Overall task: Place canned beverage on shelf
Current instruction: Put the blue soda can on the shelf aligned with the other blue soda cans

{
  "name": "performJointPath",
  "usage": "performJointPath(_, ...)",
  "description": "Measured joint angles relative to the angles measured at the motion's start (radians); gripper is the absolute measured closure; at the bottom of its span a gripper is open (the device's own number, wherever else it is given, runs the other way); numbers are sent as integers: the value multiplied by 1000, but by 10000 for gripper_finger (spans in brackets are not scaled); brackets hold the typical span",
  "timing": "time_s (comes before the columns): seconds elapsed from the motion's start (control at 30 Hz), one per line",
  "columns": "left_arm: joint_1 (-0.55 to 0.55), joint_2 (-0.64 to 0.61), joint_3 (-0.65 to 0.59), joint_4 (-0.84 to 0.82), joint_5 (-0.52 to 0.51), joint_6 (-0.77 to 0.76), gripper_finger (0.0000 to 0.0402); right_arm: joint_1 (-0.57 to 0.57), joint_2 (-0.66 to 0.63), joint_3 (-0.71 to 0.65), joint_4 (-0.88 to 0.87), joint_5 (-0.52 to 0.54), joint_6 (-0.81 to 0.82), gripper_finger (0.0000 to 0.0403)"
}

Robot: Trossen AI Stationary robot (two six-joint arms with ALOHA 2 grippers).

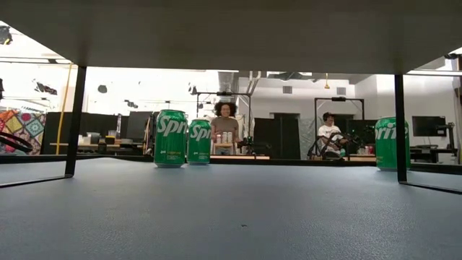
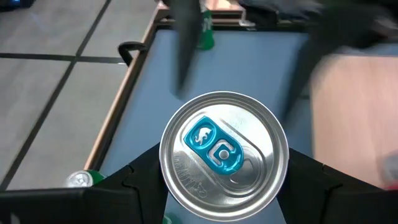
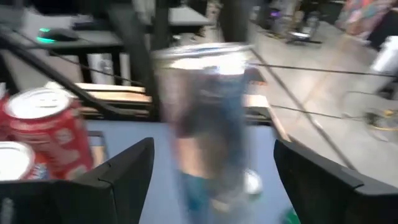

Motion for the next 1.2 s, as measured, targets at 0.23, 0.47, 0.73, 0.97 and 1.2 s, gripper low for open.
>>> performJointPath(0.23,-12,0,0,5,-18,0,186,-9,-38,1,-28,63,-22,69)
performJointPath(0.47,-12,0,0,22,-49,0,186,-6,-17,1,-29,18,5,69)
performJointPath(0.73,-12,0,1,51,-59,-45,186,-26,2,2,-25,20,3,69)
performJointPath(0.97,-12,0,1,56,-105,-150,186,-30,18,2,-12,18,2,69)
performJointPath(1.2,-12,0,0,74,-103,-190,186,-29,38,2,-9,18,1,69)
